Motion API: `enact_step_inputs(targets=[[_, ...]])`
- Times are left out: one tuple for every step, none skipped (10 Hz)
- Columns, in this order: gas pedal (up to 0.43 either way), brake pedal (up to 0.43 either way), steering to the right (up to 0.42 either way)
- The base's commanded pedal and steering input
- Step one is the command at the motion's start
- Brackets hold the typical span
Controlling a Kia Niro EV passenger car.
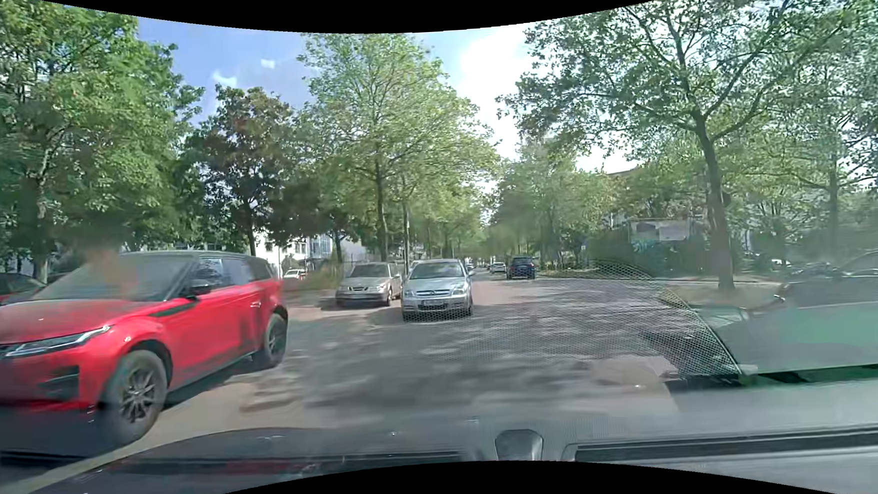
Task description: Follow the waypoints while adhering to traffic rules and regulations
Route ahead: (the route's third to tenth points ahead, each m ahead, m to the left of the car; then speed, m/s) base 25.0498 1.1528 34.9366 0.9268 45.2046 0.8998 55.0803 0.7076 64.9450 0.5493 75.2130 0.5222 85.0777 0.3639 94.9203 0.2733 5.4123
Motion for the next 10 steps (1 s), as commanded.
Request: enact_step_inputs(targets=[[0.059, 0.000, 0.048], [0.059, 0.000, 0.065], [0.059, 0.000, 0.088], [0.059, 0.000, 0.104], [0.059, 0.000, 0.118], [0.059, 0.000, 0.119], [0.059, 0.000, 0.122], [0.059, 0.000, 0.133], [0.067, 0.000, 0.144], [0.067, 0.000, 0.143]])
